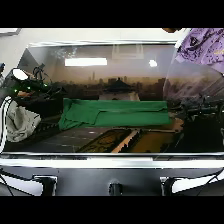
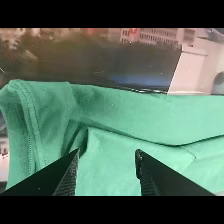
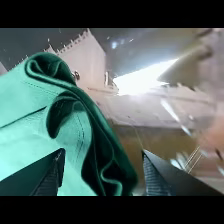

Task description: Fold the clothes and pants, and hang the long-sleeved shirts on hangers.

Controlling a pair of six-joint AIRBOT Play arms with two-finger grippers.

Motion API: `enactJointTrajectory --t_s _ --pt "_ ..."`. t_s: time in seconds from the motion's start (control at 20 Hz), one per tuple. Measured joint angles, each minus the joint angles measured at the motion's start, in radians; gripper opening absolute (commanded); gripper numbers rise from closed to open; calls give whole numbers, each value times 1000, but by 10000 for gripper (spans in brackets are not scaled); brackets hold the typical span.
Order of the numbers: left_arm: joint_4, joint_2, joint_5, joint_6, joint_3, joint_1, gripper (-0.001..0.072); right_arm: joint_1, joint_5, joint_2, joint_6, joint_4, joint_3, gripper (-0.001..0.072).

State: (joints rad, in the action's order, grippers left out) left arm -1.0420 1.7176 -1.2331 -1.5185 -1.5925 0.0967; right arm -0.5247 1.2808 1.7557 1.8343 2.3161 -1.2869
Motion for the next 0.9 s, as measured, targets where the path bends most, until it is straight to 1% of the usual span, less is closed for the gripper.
enactJointTrajectory --t_s 0.05,0.1,0.15,0.2,0.25,0.3,0.35,0.4,0.45,0.5,0.65,0.8,0.9 --pt "-2 -1 -3 0 -1 0 414 12 8 16 8 13 0 546" --pt "-3 -2 -6 0 -2 0 414 26 14 29 17 25 -2 526" --pt "-3 -3 -6 0 -2 0 414 43 19 42 23 39 -2 470" --pt "-3 -3 -6 0 -3 0 414 65 18 53 26 42 -2 368" --pt "-4 -3 -6 0 -3 0 414 85 13 61 29 41 -2 207" --pt "-4 -3 -7 0 -3 -2 413 105 2 66 33 35 -2 67" --pt "-5 -3 -7 0 -3 -4 397 125 -8 68 32 30 -1 26" --pt "-4 -3 -7 0 -3 -8 298 139 -17 62 32 26 -1 26" --pt "2 -3 -7 0 -3 -15 95 149 -26 51 24 16 -1 26" --pt "11 -3 -6 -1 -3 -24 21 157 -39 33 10 6 -2 26" --pt "59 10 8 -11 -3 -80 20 168 -41 -56 -55 -32 -23 26" --pt "93 47 61 -86 -3 -195 21 172 -39 -167 -148 -84 -51 26" --pt "126 83 121 -132 -3 -294 20 173 -24 -236 -199 -105 -65 26"
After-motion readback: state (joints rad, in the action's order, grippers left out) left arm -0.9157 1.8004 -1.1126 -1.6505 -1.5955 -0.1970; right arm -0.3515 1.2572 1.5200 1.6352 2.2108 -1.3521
